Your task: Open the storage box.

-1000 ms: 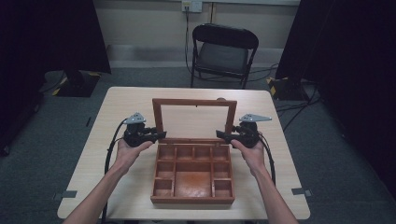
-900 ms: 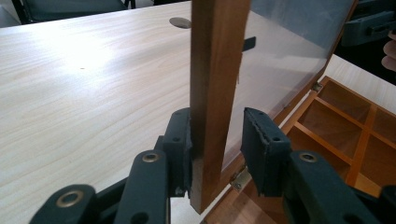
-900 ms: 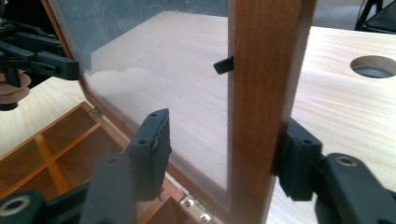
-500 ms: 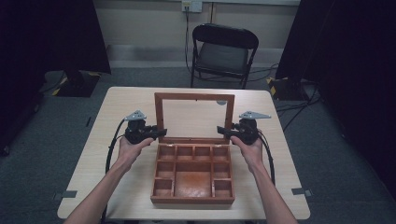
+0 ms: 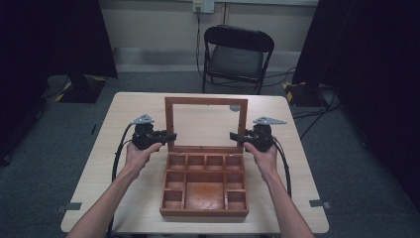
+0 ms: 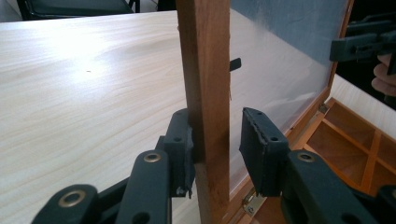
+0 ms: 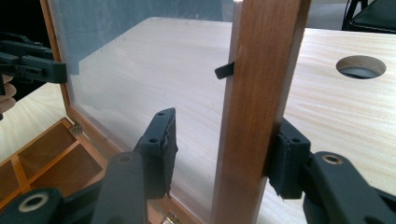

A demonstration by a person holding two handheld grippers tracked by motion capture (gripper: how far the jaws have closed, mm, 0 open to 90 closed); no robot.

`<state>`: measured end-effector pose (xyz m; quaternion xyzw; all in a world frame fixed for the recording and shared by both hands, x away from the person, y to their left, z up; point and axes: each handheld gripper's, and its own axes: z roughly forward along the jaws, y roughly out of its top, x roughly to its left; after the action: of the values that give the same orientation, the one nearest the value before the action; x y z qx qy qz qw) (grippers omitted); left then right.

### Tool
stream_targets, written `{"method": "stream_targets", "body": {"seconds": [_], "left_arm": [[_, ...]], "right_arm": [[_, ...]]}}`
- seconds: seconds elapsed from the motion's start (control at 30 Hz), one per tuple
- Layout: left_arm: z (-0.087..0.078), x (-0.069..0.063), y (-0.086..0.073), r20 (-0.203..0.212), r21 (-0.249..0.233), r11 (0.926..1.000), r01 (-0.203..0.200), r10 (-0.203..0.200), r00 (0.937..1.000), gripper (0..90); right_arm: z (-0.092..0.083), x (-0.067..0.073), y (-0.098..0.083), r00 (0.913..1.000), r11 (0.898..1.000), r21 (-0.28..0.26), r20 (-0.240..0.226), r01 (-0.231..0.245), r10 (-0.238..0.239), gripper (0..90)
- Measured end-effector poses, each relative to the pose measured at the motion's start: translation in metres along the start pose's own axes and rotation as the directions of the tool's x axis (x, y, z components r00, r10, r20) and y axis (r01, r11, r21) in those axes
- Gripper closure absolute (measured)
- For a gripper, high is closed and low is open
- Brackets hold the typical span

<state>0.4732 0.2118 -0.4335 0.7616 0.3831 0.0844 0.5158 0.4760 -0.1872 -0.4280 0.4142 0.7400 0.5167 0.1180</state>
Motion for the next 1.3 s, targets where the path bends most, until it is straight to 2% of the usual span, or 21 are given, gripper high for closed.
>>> {"method": "stream_targets", "body": {"seconds": [0.27,0.9,1.1,1.17,1.3], "left_arm": [[0.004,0.002,-0.001,-0.003,-0.014,0.9997,0.021,-0.021,0.9998,63.2],[0.017,0.013,-0.006,-0.002,-0.005,0.9974,0.071,-0.071,0.9974,57.6],[0.02,0.016,-0.008,-0.017,0.01,0.9975,0.07,-0.069,0.9974,56.3],[0.02,0.017,-0.01,-0.026,0.023,0.9967,0.078,-0.078,0.9966,56.0],[0.022,0.021,-0.013,-0.018,0.026,0.9951,0.095,-0.095,0.9954,54.8]], "right_arm": [[0.004,-0.002,-0.001,0.9999,1.0,-0.008,0.01,-0.009,0.009,47.4],[0.022,-0.008,-0.006,0.998,0.998,0.004,0.017,-0.061,0.061,34.9],[0.027,-0.01,-0.008,0.9967,0.997,0.025,0.023,-0.079,0.078,31.6],[0.028,-0.012,-0.01,0.996,0.996,0.035,0.025,-0.087,0.086,30.9],[0.034,-0.014,-0.014,0.9951,0.994,0.056,0.036,-0.094,0.092,29.9]]}}
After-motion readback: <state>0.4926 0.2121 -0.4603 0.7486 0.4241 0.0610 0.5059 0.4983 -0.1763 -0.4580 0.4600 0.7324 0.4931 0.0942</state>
